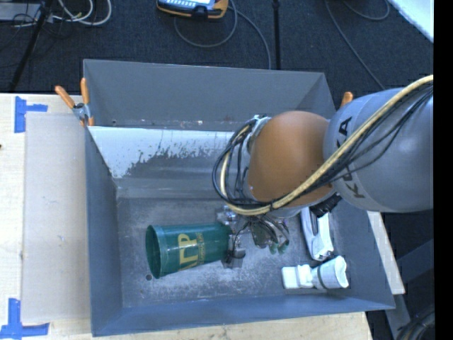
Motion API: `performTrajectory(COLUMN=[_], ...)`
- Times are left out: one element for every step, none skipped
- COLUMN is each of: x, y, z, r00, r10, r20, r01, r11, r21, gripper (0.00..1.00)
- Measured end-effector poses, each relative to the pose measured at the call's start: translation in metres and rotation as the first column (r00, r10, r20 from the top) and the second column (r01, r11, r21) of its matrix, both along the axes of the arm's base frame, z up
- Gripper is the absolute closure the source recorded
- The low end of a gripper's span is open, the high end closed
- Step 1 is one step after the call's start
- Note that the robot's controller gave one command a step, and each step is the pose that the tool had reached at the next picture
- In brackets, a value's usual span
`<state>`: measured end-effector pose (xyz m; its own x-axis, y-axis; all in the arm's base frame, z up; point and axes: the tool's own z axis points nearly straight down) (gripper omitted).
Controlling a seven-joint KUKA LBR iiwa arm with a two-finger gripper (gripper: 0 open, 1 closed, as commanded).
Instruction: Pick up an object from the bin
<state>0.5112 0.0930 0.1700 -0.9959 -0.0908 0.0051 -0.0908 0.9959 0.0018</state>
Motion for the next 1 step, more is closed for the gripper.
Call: performTrajectory(x=[0.004], y=[-0.0018], z=[0.009], r00=[1.0], r10=[-0.004], r20=[0.003], r01=[0.004], r11=[1.0], r21=[0.0], gripper=[1.0])
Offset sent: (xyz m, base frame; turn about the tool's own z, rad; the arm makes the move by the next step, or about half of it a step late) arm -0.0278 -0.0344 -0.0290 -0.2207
